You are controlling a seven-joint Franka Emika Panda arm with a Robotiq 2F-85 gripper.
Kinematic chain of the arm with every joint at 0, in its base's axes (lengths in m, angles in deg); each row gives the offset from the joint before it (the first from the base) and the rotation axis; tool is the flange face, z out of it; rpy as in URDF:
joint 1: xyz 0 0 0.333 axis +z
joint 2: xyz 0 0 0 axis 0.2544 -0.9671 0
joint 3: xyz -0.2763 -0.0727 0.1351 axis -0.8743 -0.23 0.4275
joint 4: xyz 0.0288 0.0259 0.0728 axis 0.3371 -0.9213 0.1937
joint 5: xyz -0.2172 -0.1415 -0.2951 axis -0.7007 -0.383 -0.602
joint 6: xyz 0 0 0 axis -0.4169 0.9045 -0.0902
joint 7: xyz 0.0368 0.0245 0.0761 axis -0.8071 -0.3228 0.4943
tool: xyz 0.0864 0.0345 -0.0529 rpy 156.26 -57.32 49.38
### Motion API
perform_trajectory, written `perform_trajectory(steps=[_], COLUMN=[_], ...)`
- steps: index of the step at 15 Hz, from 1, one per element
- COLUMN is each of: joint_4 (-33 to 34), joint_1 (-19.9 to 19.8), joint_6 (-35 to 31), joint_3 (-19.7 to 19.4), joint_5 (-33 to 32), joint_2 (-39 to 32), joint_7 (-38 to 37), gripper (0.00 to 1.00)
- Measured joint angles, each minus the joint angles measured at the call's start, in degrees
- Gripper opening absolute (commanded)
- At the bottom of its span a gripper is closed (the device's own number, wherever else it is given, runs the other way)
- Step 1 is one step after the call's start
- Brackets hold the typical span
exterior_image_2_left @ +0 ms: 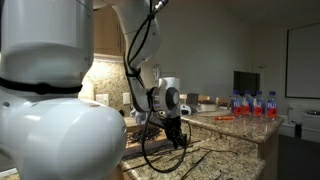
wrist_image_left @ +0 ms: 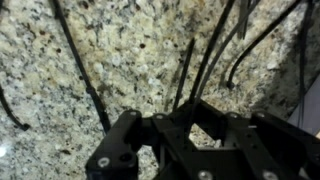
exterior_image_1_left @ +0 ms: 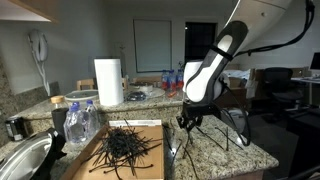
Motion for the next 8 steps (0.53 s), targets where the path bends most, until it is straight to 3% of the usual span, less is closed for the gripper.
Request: perform_trajectory(steps=[8], joint_4=[0.3], joint_1=[-0.8], joint_6=[6.13], joint_3=[2.93], joint_5=[1.63], joint_2=[7.69], joint_7=[5.49], gripper=[0.07])
